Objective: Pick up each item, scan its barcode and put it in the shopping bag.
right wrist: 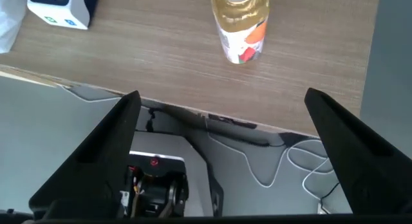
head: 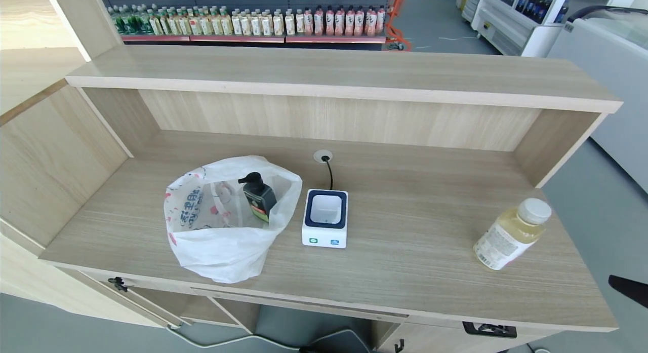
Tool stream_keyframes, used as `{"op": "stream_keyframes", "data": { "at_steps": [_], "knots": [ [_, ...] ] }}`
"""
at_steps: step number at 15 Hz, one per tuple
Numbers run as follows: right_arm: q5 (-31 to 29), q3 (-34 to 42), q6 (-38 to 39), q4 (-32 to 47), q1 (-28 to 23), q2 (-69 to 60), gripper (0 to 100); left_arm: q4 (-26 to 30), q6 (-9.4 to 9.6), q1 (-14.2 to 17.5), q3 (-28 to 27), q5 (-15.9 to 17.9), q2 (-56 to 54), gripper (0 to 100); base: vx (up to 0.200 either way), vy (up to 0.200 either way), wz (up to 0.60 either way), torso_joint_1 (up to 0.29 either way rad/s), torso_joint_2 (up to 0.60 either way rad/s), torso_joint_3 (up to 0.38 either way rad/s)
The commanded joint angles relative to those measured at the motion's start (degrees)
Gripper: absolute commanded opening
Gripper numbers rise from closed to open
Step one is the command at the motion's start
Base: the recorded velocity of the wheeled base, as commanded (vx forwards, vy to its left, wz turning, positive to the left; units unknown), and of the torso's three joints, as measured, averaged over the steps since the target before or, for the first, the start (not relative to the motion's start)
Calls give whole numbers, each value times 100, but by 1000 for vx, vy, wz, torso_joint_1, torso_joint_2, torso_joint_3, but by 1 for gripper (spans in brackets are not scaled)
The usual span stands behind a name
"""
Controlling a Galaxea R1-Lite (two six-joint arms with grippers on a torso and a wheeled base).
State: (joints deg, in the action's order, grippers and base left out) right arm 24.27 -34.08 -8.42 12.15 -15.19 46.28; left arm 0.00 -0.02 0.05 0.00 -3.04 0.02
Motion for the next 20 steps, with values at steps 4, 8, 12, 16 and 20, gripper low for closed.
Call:
{"op": "stream_keyframes", "data": {
  "at_steps": [4, 8, 12, 16, 20],
  "knots": [
    [-28, -336, -10, -55, -2, 584, 100, -9, -6, 4, 0, -4, -2, 100, -50, -50, 0, -1, -1, 2],
    [-441, -634, -1074, -46, -775, 1437, 100, 0, -6, 4, 0, -4, -2, 100, 0, 0, 0, 0, 0, 0],
    [-450, -617, -1636, -3, -1127, 1718, 100, 0, 2, 4, 0, -4, -2, 100, 0, 0, 0, 0, 0, 0],
    [-291, -467, -1619, -46, -661, 1999, 100, 0, -6, 4, 0, -4, -2, 100, 0, 0, 0, 0, 0, 0],
    [-309, -81, -1583, -565, -239, 2043, 100, 0, -6, 4, 0, -4, -2, 100, 0, 0, 0, 0, 0, 0]
  ]
}}
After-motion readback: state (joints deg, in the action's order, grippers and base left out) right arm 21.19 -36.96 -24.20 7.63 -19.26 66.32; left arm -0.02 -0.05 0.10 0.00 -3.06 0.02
